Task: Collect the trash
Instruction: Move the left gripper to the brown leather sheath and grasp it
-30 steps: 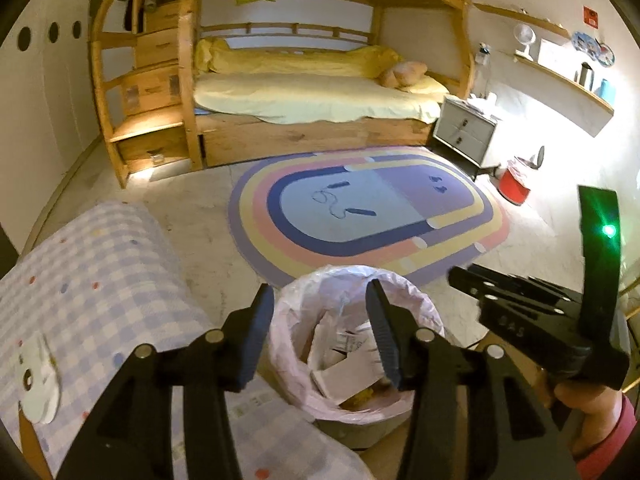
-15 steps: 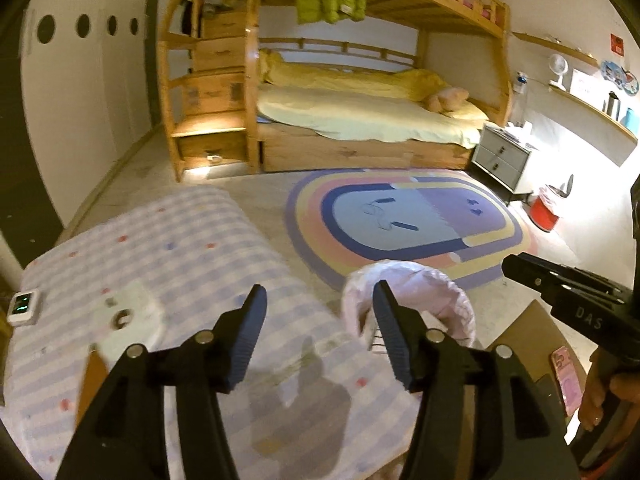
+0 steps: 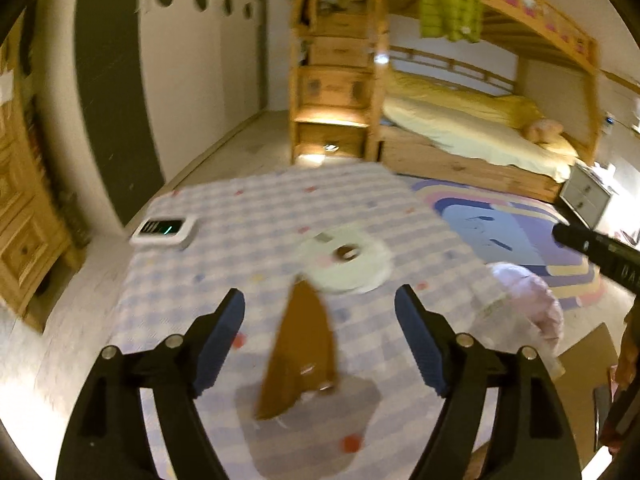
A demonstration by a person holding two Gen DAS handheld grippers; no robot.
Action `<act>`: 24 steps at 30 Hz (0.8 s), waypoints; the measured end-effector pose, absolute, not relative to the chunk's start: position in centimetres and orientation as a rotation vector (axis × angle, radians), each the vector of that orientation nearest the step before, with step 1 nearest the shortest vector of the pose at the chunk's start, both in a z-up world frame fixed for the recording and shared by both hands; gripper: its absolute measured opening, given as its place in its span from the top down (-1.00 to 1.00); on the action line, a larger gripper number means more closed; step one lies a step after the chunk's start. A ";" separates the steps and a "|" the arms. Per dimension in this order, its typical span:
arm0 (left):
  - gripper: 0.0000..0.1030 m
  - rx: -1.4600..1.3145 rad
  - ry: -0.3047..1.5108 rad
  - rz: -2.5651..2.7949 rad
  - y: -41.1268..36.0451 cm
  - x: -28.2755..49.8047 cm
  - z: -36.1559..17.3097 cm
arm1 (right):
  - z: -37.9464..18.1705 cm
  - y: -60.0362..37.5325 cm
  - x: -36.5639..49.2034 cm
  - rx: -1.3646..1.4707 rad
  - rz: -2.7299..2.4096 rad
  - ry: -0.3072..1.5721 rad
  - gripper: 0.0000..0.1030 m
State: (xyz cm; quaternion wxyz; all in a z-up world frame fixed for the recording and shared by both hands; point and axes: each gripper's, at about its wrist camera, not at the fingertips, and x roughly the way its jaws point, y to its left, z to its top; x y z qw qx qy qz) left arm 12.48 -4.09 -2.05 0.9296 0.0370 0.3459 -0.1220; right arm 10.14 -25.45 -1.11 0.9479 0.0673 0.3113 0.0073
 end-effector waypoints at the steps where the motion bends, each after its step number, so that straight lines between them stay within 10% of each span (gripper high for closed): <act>1: -0.47 0.069 0.726 -0.241 -3.5 12.6 -2.6 | -1.2 -25.0 10.4 0.131 0.016 0.636 -0.07; 13: -0.46 0.145 0.925 -0.227 -5.0 13.6 -9.1 | -1.7 -22.9 11.0 0.095 0.028 0.657 -0.07; 24: -0.05 0.149 0.901 -0.213 -5.3 14.7 -9.8 | -2.1 -23.2 11.5 0.095 0.038 0.676 -0.07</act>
